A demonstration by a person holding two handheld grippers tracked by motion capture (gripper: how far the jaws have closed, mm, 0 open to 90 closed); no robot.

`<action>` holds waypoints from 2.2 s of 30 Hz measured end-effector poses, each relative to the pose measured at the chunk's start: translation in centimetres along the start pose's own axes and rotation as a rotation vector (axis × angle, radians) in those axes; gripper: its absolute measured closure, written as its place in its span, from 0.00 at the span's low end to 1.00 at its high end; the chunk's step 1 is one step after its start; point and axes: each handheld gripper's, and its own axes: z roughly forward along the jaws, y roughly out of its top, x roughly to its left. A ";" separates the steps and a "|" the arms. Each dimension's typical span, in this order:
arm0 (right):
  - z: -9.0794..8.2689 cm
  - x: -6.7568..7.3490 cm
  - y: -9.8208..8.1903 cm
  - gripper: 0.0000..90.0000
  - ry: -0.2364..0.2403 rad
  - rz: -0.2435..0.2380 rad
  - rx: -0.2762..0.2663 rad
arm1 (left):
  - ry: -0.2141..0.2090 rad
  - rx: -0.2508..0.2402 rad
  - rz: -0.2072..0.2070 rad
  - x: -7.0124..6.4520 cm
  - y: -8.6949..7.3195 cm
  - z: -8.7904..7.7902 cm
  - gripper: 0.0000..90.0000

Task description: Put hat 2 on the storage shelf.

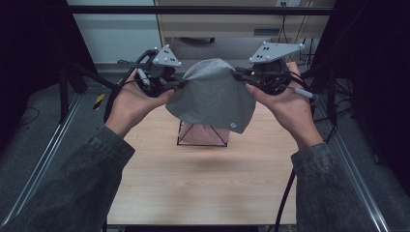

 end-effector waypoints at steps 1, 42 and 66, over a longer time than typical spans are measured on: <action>0.0 -0.1 0.0 0.95 -0.001 0.001 0.001 | 0.006 -0.004 0.000 0.0 0.1 0.0 0.98; 10.2 -8.2 0.9 0.95 -0.016 0.079 0.088 | 0.066 -0.058 -0.101 6.3 -0.3 7.2 0.98; 13.1 -7.9 -1.0 0.95 -0.006 0.081 0.146 | 0.070 -0.043 -0.129 7.5 -3.0 10.6 0.98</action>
